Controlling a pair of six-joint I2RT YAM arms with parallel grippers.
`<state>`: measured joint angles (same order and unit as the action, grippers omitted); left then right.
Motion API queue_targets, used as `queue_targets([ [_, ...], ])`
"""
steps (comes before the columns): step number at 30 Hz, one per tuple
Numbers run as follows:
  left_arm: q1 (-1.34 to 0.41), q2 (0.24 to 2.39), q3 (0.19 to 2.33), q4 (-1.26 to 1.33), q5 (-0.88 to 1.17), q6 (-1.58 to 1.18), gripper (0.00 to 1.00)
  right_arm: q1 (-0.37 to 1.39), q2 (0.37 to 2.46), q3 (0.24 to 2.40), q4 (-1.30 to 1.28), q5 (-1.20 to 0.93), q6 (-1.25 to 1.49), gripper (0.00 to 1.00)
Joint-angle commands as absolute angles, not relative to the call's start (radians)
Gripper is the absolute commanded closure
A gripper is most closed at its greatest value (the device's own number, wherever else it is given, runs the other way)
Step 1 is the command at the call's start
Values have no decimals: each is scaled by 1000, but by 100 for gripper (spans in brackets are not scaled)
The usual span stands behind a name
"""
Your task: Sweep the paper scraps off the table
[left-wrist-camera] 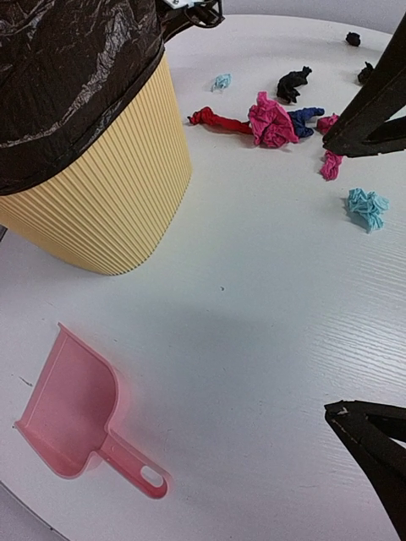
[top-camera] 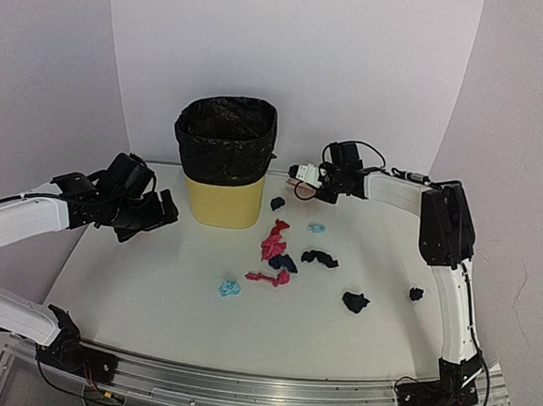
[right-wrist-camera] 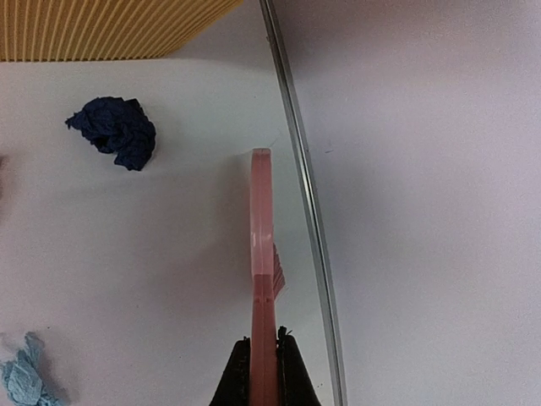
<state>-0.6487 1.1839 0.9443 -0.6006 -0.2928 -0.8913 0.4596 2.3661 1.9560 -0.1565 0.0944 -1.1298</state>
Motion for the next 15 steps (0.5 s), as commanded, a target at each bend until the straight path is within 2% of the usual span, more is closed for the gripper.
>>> queue_targets([
  [1, -648, 1169, 958, -615, -340, -904, 0, 516, 2276, 1819, -108, 26, -1206, 100],
  [6, -647, 1144, 932, -597, -346, -902, 0, 577, 2157, 1603, -121, -2, -1241, 100],
  [10, -648, 1124, 920, -601, -347, -903, 0, 644, 2086, 1484, -139, 108, -1294, 100],
  [15, -648, 1099, 895, -601, -342, -904, 0, 725, 1965, 1373, -216, 175, -1223, 100],
])
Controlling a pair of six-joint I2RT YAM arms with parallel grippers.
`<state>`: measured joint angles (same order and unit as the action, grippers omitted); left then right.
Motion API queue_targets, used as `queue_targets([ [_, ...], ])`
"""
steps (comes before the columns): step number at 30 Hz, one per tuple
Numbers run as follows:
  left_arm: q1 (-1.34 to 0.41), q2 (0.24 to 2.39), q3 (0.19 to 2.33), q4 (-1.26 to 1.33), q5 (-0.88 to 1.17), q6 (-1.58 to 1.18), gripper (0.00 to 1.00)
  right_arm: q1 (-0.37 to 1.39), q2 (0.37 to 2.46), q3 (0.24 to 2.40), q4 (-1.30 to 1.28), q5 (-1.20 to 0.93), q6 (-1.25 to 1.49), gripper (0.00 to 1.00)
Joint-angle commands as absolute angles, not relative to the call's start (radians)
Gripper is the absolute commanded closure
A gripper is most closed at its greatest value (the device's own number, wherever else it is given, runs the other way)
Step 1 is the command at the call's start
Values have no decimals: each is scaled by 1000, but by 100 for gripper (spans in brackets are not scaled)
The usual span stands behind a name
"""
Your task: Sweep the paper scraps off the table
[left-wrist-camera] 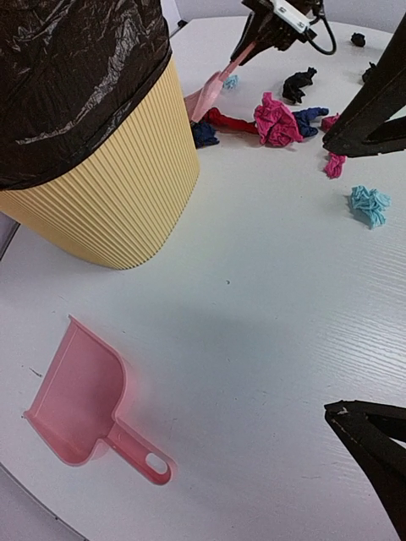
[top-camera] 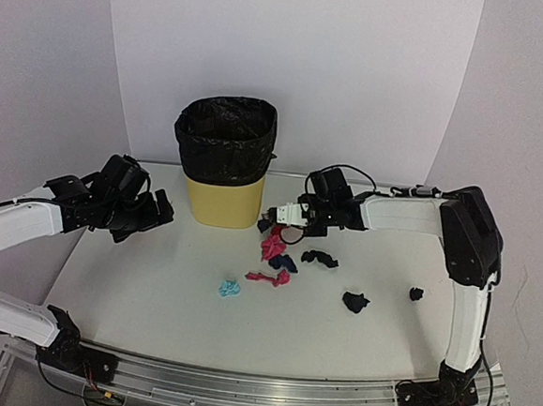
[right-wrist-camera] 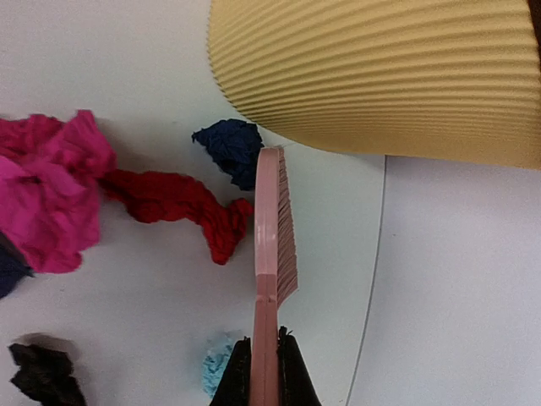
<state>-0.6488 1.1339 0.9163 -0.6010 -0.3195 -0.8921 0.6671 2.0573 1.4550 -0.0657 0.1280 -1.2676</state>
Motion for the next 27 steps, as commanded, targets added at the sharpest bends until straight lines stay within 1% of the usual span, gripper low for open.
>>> queue_targets([
  [1, -648, 1093, 890, -599, -342, -903, 0, 740, 1941, 1350, -225, 179, -1200, 100],
  [7, -648, 1070, 874, -592, -332, -895, 0, 859, 1816, 1229, -248, 211, -1124, 100],
  [13, -648, 1068, 863, -573, -316, -884, 0, 886, 1699, 1240, -244, 238, -1045, 100],
  [17, -648, 1057, 850, -539, -302, -877, 0, 885, 1654, 1280, -188, 352, -990, 100],
  [21, -648, 1052, 856, -530, -300, -868, 0, 863, 1653, 1310, -169, 495, -978, 100],
  [24, -648, 1044, 864, -535, -306, -859, 0, 803, 1653, 1292, -168, 524, -978, 100],
  [27, -648, 1024, 866, -546, -312, -852, 0, 708, 1666, 1302, -169, 551, -944, 100],
])
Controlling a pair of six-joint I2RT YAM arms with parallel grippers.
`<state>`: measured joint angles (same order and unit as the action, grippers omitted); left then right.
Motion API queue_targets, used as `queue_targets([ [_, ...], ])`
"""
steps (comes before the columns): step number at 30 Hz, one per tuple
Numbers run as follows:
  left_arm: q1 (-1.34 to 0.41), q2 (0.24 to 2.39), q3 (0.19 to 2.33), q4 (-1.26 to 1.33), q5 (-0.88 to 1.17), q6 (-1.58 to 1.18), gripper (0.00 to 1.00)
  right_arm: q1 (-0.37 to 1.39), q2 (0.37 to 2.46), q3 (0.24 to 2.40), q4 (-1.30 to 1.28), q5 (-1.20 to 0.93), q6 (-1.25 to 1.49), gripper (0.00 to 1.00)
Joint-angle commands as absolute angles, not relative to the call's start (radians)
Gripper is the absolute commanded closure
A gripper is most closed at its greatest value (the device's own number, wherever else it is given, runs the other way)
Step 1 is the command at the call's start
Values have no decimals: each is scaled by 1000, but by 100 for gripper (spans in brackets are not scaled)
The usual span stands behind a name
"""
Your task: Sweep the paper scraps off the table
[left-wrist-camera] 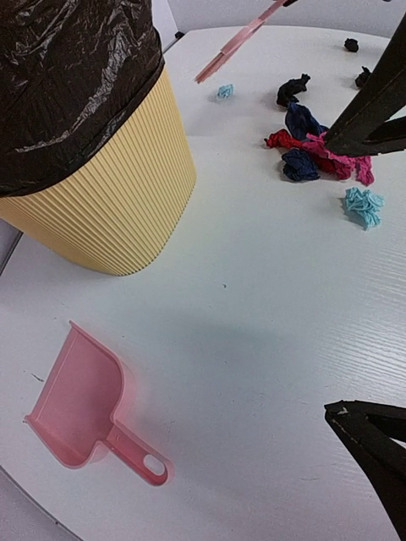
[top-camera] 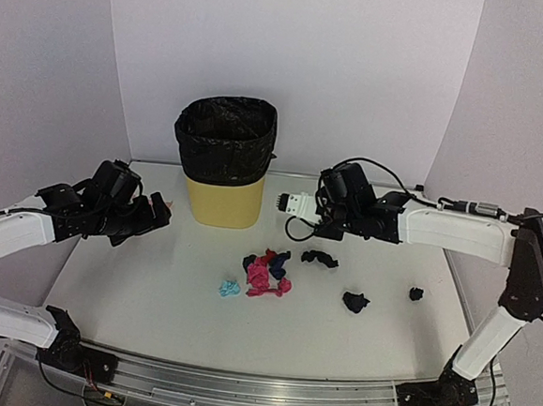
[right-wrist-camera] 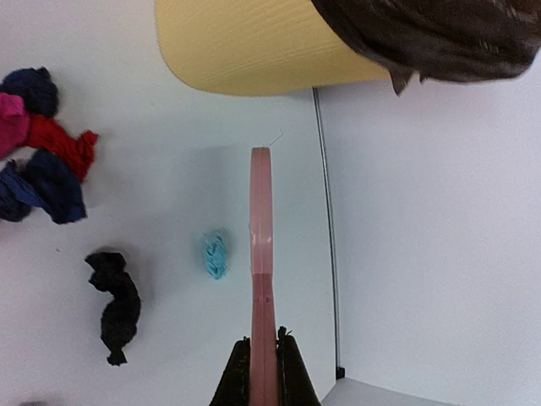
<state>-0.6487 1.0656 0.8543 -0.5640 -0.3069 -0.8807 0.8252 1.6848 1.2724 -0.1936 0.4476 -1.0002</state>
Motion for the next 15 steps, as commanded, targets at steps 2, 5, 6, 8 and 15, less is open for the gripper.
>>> queue_targets([
  [2, -647, 1012, 860, -547, -316, -845, 0, 646, 1695, 1331, -170, 588, -932, 100],
  [5, -648, 1010, 863, -567, -333, -834, 0, 577, 1772, 1390, -170, 673, -952, 100],
  [6, -648, 1017, 868, -580, -337, -833, 0, 559, 1803, 1405, -172, 695, -958, 100],
  [8, -649, 1025, 877, -605, -343, -836, 0, 530, 1856, 1438, -182, 716, -954, 100],
  [15, -648, 1047, 878, -611, -339, -835, 0, 487, 2009, 1547, -258, 704, -877, 100],
])
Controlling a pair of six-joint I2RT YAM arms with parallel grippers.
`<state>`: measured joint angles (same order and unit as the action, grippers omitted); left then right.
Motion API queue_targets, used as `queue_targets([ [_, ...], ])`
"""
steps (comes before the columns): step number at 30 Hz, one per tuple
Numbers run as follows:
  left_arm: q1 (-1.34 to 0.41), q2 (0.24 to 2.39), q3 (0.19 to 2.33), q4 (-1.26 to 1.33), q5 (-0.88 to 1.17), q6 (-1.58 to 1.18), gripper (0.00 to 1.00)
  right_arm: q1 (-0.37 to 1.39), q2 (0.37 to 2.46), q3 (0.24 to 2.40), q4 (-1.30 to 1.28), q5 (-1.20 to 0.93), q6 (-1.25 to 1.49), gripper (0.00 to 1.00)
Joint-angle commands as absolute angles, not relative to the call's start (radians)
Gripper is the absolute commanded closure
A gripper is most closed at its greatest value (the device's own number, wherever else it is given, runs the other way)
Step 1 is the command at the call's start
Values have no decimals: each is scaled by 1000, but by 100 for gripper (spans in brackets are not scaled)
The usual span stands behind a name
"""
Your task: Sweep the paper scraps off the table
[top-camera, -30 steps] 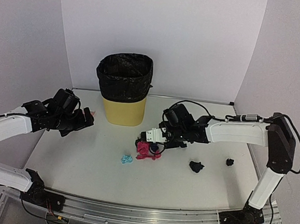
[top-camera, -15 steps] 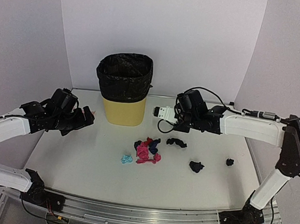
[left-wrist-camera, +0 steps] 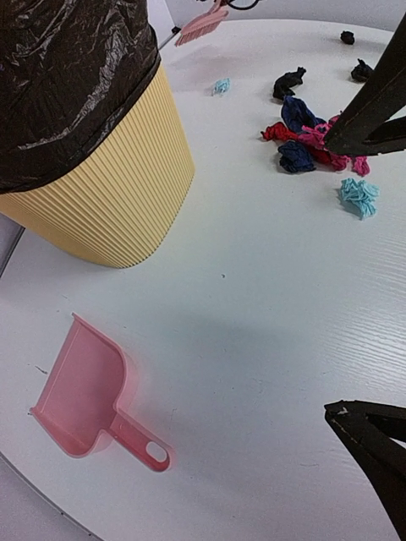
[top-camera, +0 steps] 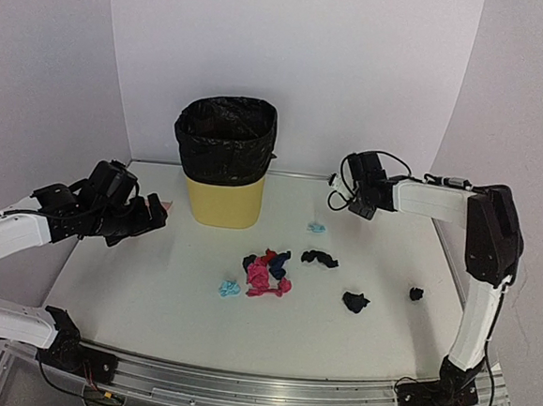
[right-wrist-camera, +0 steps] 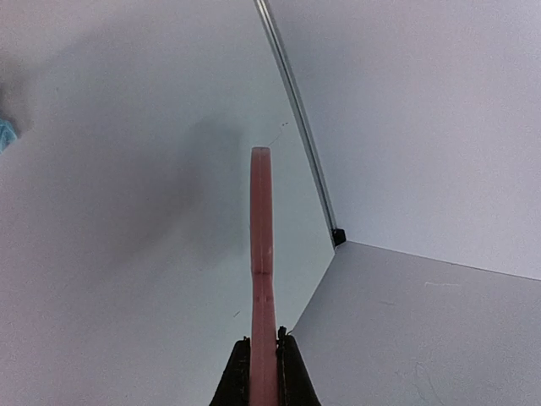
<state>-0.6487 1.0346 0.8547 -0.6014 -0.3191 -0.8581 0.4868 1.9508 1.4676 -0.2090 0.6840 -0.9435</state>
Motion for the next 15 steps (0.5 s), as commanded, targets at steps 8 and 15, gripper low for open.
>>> queue_targets([
  [8, -647, 1066, 870, -596, -349, -828, 0, 529, 1981, 1592, -543, 530, -600, 100],
  [15, -647, 1090, 862, -557, -347, -823, 0, 679, 1942, 1579, -705, 525, -397, 100],
])
